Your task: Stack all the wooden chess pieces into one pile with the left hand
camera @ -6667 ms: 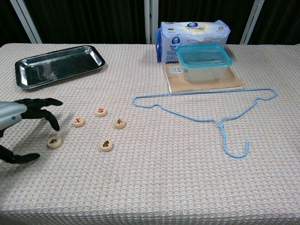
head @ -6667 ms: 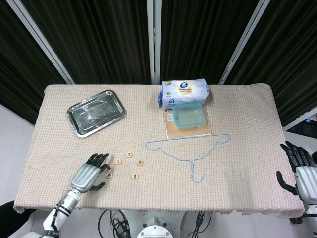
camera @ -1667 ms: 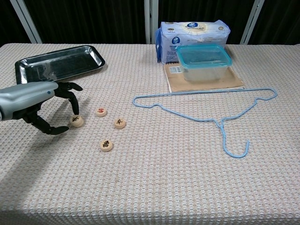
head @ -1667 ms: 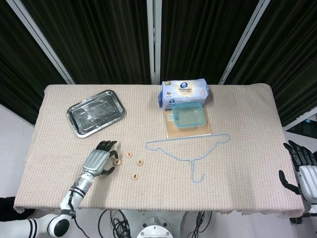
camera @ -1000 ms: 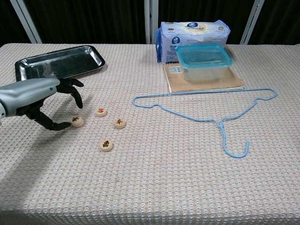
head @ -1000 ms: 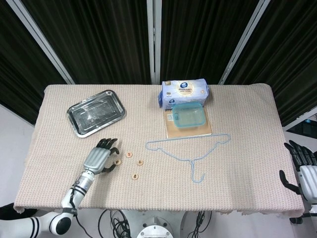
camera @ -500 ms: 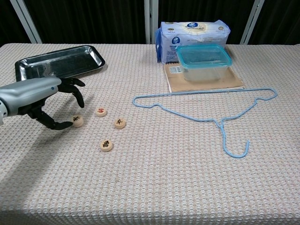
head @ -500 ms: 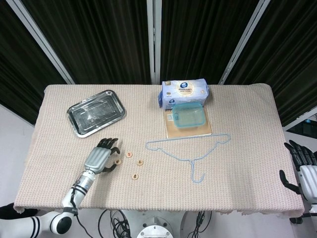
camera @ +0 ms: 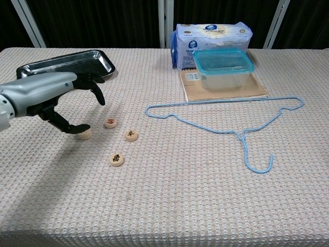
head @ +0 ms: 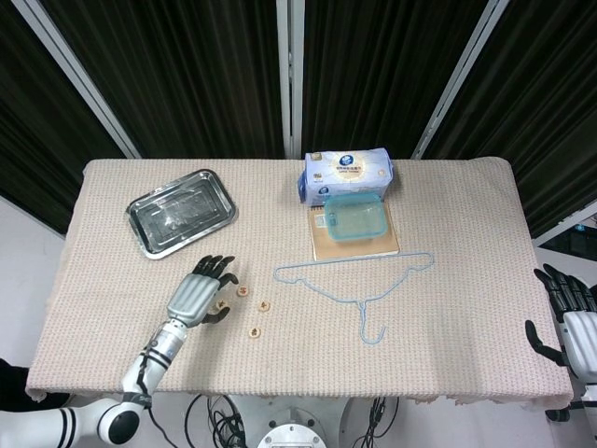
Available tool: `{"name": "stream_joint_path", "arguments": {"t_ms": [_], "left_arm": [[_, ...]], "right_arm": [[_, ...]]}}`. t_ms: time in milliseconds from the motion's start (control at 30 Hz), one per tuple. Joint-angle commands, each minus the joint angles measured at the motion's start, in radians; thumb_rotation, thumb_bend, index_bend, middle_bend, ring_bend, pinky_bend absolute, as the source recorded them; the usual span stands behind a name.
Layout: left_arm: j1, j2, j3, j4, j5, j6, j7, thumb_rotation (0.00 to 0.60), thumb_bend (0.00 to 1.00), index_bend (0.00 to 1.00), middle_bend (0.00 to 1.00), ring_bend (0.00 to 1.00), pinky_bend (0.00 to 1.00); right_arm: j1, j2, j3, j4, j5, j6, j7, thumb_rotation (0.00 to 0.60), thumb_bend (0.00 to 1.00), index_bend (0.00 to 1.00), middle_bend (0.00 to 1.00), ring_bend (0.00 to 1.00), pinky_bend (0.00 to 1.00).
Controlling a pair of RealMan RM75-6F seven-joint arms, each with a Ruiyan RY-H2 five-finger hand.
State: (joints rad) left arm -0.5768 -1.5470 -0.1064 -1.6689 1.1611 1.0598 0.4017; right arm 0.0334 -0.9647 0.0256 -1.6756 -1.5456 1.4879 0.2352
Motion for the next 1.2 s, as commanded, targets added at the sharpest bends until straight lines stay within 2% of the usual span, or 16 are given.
{"name": "stream_joint_path", "arguments": {"t_ms": [33,267,633,1200], "left_arm": [[-0.03,-0.038,-0.023,0.0,-0.082,-0.011,0.085,0.6,0.28,0.32,0.04,0.0,0.0],[-0.087,-0.095,-0.059,0.025,-0.225,-0.017,0.203,0.6,0.28,0.32,0.04,0.0,0.0],[-0.147,-0.134,-0.074,0.06,-0.319,-0.023,0.263,0.6,0.28,0.35,0.04,0.0,0.0],[-0.172,-0.166,-0.052,0.116,-0.342,0.006,0.28,0.6,0.28,0.44,0.06,0.0,0.0]], "right_arm": [[0.0,0.001,0.0,0.001,0.001,0.0,0.003,0.6,0.41,0.0,0.0,0.0,0.0],[0.003,0.005,0.002,0.008,0.005,-0.006,0.019,0.6,0.41,0.0,0.0,0.0,0.0],[0.002,0.009,0.003,0.013,0.005,-0.003,0.036,0.6,0.41,0.0,0.0,0.0,0.0],[0.001,0.014,0.004,0.02,0.005,-0.002,0.055,0.6,0.41,0.0,0.0,0.0,0.0]]}}
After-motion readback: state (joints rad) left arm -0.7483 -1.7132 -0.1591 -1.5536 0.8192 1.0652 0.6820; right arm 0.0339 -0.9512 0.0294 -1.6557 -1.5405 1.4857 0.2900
